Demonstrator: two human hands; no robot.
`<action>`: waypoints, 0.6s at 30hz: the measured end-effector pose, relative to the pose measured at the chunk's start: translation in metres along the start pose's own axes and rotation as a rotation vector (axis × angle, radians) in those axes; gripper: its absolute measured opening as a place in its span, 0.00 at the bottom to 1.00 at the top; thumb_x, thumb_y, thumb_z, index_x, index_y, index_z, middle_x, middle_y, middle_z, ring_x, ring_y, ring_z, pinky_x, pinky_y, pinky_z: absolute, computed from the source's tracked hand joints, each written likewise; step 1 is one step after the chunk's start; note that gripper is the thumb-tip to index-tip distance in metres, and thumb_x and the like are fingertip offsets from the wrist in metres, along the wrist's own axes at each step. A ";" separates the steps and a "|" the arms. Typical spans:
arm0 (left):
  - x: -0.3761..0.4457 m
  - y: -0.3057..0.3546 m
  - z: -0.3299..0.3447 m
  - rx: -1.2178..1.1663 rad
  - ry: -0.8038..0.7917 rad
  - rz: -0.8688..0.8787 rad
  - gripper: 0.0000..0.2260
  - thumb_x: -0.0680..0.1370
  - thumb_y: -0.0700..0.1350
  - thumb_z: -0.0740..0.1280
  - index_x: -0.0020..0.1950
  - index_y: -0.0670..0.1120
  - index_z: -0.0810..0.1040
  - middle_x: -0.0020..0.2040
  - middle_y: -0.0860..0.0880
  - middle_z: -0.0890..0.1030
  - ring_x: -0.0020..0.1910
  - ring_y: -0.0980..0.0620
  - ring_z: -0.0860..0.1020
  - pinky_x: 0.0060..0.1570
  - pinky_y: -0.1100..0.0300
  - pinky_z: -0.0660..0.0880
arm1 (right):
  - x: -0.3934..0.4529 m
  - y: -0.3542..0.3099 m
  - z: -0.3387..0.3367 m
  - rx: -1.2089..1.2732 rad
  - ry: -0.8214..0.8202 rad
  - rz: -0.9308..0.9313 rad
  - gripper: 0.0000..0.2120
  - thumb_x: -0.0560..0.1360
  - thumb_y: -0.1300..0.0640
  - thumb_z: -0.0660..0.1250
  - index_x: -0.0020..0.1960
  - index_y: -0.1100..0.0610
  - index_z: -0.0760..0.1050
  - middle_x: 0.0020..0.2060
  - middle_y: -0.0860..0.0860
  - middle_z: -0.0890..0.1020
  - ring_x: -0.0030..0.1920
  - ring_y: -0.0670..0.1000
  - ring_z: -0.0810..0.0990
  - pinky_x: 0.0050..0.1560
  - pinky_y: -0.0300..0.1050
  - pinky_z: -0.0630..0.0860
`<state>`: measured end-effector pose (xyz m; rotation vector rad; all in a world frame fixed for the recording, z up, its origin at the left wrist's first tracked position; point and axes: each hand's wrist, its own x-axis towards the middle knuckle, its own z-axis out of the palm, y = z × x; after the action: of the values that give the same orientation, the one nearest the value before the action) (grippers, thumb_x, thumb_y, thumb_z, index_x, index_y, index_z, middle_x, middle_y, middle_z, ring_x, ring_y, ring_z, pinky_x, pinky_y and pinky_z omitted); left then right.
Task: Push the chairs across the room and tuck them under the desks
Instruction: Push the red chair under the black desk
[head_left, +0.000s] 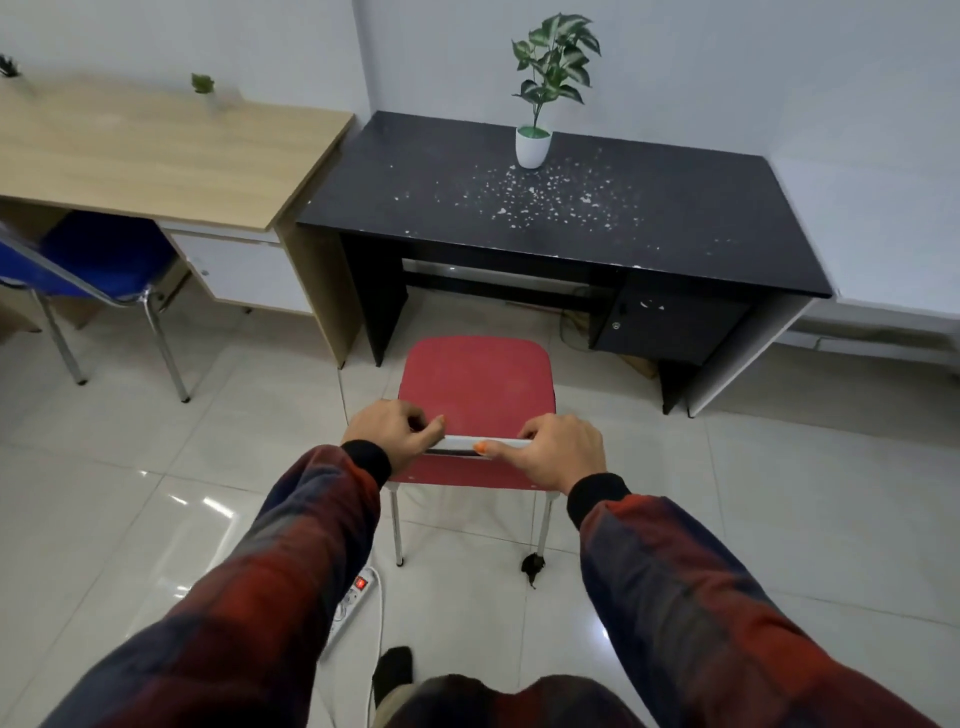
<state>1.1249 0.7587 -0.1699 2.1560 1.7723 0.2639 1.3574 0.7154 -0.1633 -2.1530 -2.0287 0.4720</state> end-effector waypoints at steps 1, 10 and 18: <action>0.004 -0.008 -0.004 -0.001 -0.011 0.010 0.24 0.70 0.67 0.53 0.34 0.50 0.79 0.30 0.52 0.77 0.31 0.52 0.75 0.29 0.61 0.64 | 0.002 -0.009 0.002 0.003 -0.007 0.018 0.43 0.58 0.14 0.50 0.40 0.49 0.82 0.31 0.43 0.80 0.36 0.48 0.79 0.43 0.48 0.78; 0.051 -0.086 -0.043 0.002 -0.113 0.115 0.23 0.73 0.65 0.58 0.34 0.49 0.79 0.31 0.50 0.78 0.32 0.51 0.75 0.29 0.61 0.66 | 0.025 -0.094 0.023 0.046 -0.016 0.154 0.44 0.59 0.14 0.50 0.46 0.49 0.82 0.37 0.45 0.82 0.41 0.50 0.80 0.45 0.48 0.79; 0.089 -0.105 -0.062 -0.061 -0.153 0.137 0.23 0.72 0.66 0.59 0.32 0.48 0.78 0.28 0.49 0.77 0.30 0.50 0.76 0.30 0.59 0.69 | 0.054 -0.119 0.016 0.013 0.031 0.145 0.43 0.60 0.14 0.50 0.33 0.52 0.80 0.27 0.47 0.79 0.32 0.49 0.78 0.36 0.48 0.78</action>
<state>1.0254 0.8712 -0.1578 2.1938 1.5178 0.1783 1.2419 0.7762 -0.1478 -2.2955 -1.8567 0.4653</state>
